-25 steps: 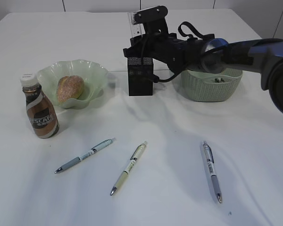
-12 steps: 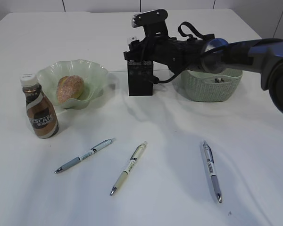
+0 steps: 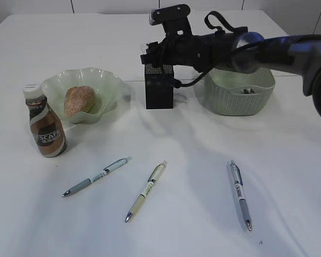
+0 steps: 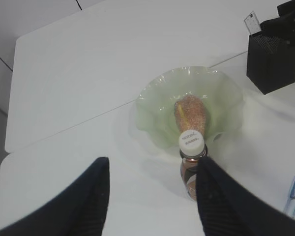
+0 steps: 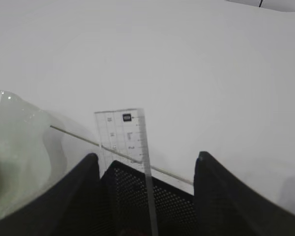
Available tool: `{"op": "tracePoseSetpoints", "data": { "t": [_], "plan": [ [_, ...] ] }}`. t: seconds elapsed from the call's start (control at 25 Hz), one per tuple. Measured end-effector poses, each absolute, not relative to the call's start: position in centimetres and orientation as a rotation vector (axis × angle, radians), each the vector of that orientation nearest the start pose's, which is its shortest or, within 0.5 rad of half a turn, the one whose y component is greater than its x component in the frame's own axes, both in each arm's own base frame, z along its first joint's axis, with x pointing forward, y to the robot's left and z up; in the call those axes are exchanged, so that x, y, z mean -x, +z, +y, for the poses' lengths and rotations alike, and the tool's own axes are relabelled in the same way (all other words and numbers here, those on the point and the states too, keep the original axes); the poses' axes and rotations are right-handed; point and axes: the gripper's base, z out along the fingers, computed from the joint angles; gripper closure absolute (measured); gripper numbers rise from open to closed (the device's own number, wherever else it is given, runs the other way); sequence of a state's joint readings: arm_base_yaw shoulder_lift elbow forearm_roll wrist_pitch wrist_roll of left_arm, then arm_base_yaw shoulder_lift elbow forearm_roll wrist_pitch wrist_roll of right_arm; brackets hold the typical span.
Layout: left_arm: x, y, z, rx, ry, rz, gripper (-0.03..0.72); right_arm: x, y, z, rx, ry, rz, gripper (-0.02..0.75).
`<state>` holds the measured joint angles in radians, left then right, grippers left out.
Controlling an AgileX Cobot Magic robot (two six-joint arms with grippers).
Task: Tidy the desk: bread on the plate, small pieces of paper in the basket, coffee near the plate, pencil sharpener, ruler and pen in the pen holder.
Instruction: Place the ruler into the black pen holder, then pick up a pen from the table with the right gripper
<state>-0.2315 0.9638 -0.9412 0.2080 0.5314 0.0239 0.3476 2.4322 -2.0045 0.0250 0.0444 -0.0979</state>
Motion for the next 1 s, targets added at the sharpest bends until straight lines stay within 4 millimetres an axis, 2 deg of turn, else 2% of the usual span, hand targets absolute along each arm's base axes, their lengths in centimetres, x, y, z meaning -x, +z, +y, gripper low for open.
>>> {"op": "tracePoseSetpoints", "data": {
  "t": [0.08,0.28,0.32,0.36,0.4,0.6,0.68,0.76,0.84,0.88,1.0],
  "plan": [
    [-19.8,37.5,-3.7,-0.373,0.088,1.988,0.291,-53.2,18.9,19.3,0.406,0.185,1.917,0.258],
    [-19.8,37.7,-3.7,-0.372,0.086,1.974,0.291,-52.2,23.2,19.0,0.376,0.215,1.928,0.258],
    [-19.8,37.7,-3.7,-0.372,0.085,1.973,0.292,-52.0,22.9,19.0,0.382,0.214,1.962,0.258],
    [-19.8,37.7,-3.7,-0.372,0.085,1.97,0.292,-51.5,24.9,18.8,0.382,0.218,1.956,0.258],
    [-19.8,37.7,-3.7,-0.372,0.085,1.97,0.292,-51.2,25.4,18.7,0.386,0.217,1.971,0.258],
    [-19.8,37.7,-3.7,-0.371,0.083,1.968,0.293,-48.4,29.1,17.9,0.427,0.215,2.134,0.258],
    [-19.8,37.7,-3.8,-0.369,0.079,1.969,0.293,-48.1,29.4,17.8,0.432,0.213,2.152,0.258],
    [-19.8,37.7,-3.8,-0.368,0.077,1.97,0.293,-45.9,31.4,17.0,0.469,0.204,2.28,0.258],
    [-19.8,37.6,-3.8,-0.362,0.069,1.976,0.293,-45.3,31.9,16.8,0.478,0.202,2.31,0.258],
    [-19.8,37.6,-3.8,-0.357,0.059,1.988,0.293,-44.1,33.1,16.4,0.496,0.196,2.369,0.258],
    [-19.6,37.2,-3.8,-0.348,0.046,2.034,0.293,-42.5,34.3,15.9,0.519,0.188,2.447,0.258]
  ]
}}
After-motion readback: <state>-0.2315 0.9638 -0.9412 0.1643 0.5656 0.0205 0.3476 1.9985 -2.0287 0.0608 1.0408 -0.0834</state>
